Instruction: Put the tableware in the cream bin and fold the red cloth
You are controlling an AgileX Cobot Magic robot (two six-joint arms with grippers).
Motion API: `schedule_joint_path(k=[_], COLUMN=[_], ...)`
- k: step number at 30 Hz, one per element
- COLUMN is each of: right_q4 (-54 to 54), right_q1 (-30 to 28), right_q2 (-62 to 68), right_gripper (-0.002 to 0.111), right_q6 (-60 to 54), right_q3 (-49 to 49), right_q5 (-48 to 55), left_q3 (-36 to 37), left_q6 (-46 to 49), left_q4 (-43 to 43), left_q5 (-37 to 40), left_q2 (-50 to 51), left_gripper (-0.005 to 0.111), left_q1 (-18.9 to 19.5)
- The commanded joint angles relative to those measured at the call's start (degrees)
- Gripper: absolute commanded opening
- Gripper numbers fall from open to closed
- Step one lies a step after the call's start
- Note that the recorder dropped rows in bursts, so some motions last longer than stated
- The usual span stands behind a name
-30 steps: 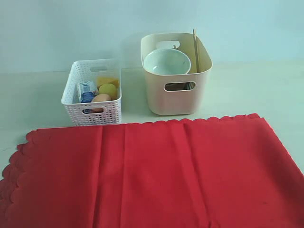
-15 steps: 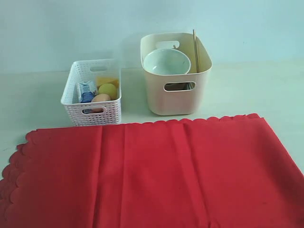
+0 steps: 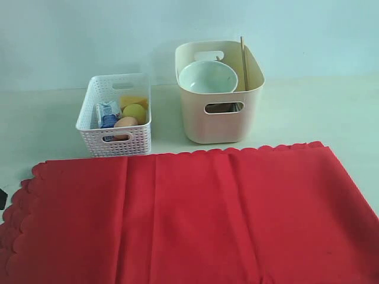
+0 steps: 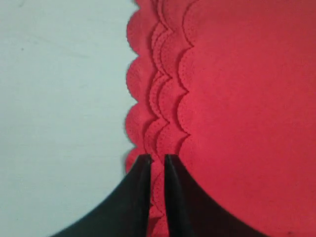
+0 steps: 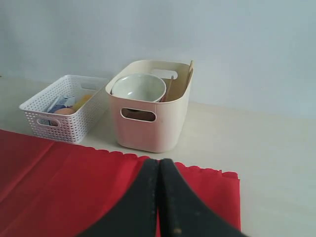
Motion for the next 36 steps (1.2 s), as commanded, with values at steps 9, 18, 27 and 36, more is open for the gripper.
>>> schedule_joint_path(k=[9, 18, 27, 36], right_q4=[0.1, 1.7, 1.7, 2.0], right_q1=[0.0, 0.0, 0.0, 0.0], right_q2=[-0.3, -0.3, -0.3, -1.5], right_gripper=[0.000, 0.000, 0.000, 0.000], right_q6=[0.1, 0.1, 0.1, 0.1], right_q3=[0.4, 0.4, 0.4, 0.4], right_q5=[-0.6, -0.5, -0.4, -0.4], left_q3=[-1.5, -1.9, -2.2, -4.7], left_q6=[14.1, 23.7, 24.6, 26.0], left_q4=[-15.6, -25.5, -25.4, -25.5], left_q5=[-1.2, -2.5, -5.2, -4.4], left_q2=[11.7, 13.1, 17.9, 22.9], left_gripper=[0.061, 0.061, 0.061, 0.061], left_q1=[3.7, 11.4, 11.4, 11.4])
